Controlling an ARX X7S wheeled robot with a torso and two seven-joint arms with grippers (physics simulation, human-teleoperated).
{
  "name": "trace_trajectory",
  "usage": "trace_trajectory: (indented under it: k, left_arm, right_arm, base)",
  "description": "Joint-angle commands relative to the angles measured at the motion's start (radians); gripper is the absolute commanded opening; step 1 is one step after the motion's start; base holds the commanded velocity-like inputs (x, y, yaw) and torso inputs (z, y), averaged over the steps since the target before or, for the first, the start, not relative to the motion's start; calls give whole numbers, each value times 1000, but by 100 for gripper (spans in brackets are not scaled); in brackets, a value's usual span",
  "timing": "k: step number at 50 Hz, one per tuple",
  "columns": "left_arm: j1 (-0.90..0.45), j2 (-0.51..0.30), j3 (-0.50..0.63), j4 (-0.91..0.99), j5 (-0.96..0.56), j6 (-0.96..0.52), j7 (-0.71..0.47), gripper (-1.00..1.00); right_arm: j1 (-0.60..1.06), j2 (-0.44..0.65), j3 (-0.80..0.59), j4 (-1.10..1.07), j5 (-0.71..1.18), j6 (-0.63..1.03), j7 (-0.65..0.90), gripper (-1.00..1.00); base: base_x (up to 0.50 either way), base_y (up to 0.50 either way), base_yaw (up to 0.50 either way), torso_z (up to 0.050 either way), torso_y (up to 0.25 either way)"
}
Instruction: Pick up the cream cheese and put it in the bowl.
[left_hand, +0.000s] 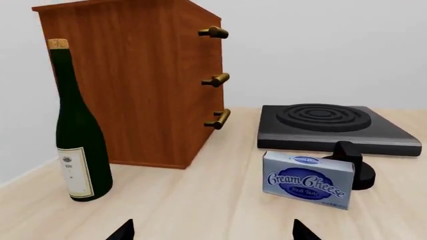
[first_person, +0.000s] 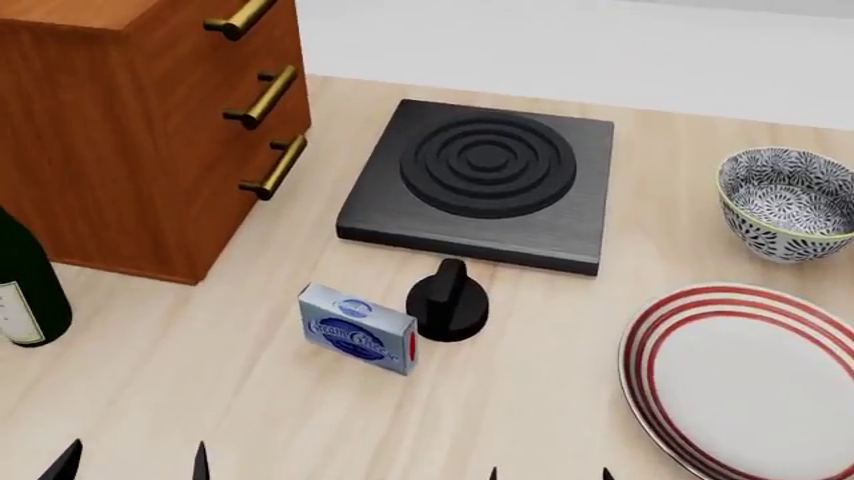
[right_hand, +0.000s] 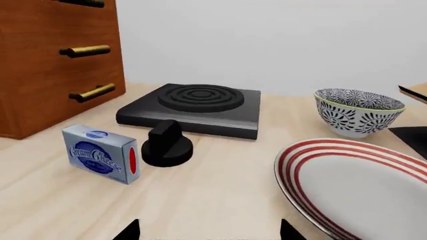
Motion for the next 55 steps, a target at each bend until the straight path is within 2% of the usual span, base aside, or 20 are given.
trace_trajectory:
  k: [1, 19, 55]
  left_arm:
    - [-2, -5, 8, -6, -1, 5, -6, 100]
    - [-4, -12, 17, -15, -10, 16, -12, 100]
    - [-8, -24, 35, -16, -18, 22, -31, 100]
  right_arm:
    - [-1, 6, 3, -7, 34, 7, -8, 100]
    - [2, 13, -4, 2, 53, -5, -12, 100]
    - [-1, 27, -11, -6, 84, -12, -2, 100]
  base:
    - [0, 0, 0, 0, 0]
    - [0, 0, 0, 0, 0]
    - [275, -125, 0, 0, 0]
